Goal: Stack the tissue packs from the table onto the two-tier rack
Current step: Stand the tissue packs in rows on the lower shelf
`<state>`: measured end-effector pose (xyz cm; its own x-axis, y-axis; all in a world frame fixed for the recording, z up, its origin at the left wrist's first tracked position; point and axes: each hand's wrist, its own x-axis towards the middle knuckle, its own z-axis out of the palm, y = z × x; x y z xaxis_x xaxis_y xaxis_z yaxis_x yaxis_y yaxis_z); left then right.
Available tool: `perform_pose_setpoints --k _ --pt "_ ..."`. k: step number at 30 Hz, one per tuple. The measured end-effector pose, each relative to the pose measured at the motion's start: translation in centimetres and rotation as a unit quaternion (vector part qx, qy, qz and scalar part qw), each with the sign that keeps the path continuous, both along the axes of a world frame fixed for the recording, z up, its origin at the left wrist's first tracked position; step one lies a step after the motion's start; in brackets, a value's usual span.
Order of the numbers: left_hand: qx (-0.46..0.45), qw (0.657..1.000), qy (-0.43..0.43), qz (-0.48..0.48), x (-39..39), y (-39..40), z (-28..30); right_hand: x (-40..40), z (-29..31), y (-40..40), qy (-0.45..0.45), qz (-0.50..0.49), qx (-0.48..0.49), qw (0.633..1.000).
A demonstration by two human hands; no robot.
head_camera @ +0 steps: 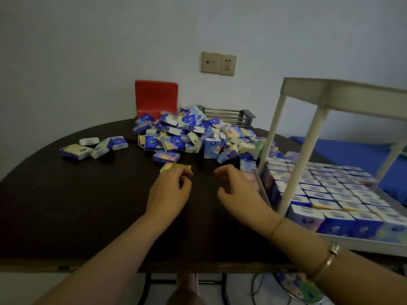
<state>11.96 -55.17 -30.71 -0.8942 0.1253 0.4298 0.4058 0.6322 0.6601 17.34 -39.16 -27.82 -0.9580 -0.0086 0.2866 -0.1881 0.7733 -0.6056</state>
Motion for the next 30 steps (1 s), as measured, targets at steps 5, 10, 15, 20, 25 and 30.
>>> perform_pose_setpoints --k 5,10,15,20,25,30 --pt "0.068 0.997 -0.035 -0.011 -2.3 0.2 -1.3 -8.3 -1.7 -0.2 0.014 -0.102 0.127 0.987" --pt "0.171 0.984 -0.056 0.001 -3.1 -0.3 -1.9 -13.8 -1.1 0.2 0.009 -0.153 0.335 0.930" --pt "0.193 0.977 -0.083 -0.022 -3.5 -0.2 -2.2 -16.8 -1.6 1.6 -0.028 -0.152 0.418 0.895" --pt "0.197 0.975 -0.101 -0.026 -3.9 -0.1 -2.3 -17.7 -1.7 1.7 0.001 -0.156 0.446 0.881" --pt "0.223 0.969 -0.106 -0.022 -3.9 -0.1 -2.3 -17.0 -2.0 1.2 0.045 -0.158 0.415 0.895" --pt "0.263 0.961 -0.078 -0.028 -3.8 -0.4 -2.0 -15.0 -1.9 -0.5 0.100 -0.136 0.307 0.937"
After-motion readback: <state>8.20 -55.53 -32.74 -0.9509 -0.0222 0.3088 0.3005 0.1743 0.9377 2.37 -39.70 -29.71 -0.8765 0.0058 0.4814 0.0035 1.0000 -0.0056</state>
